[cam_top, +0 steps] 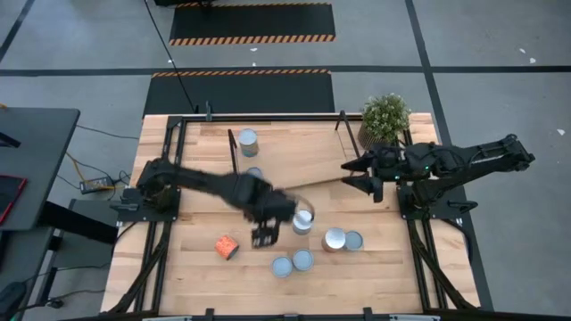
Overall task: Pick and place cans onto a shelf
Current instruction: Put the canned meatballs on the shelf
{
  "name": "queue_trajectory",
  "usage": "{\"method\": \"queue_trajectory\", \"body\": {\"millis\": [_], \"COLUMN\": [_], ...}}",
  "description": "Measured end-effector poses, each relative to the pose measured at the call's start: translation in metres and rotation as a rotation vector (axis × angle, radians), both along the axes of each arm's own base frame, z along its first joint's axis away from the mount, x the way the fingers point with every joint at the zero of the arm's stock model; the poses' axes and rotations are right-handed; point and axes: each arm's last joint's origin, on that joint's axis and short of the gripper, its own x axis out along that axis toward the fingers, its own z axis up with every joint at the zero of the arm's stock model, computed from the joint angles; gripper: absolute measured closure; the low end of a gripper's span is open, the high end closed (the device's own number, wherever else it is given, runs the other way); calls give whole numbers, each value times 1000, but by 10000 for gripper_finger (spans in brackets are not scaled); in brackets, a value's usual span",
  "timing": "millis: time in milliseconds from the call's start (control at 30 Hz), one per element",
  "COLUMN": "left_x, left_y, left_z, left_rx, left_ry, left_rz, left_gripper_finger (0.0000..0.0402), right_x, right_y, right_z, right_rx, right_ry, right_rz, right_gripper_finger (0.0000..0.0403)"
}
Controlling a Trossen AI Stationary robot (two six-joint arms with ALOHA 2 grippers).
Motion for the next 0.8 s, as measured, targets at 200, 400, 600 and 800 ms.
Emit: {"method": "queue_trajectory", "body": {"millis": [200,400,600,800], "left_x": [-26,-48,-65,-97], "left_y": [-52,-87,-93,-75], "left_z": [-1,-2,-30,-64], "left_rx": [8,19,21,35], "left_ry": [69,104,245,413], "left_rz": [-29,-56,-83,-173], "left_gripper_finger": [114,114,115,128], "right_x": [-6,-2,0,1], "right_y": [-1,-1,0,1], "right_z": [2,0,-1,-1], "right_rx": [-8,-45,-75,-70], "right_ry": [-9,5,13,12], "right_rz": [-4,7,13,39], "right_gripper_finger": [121,121,121,121]}}
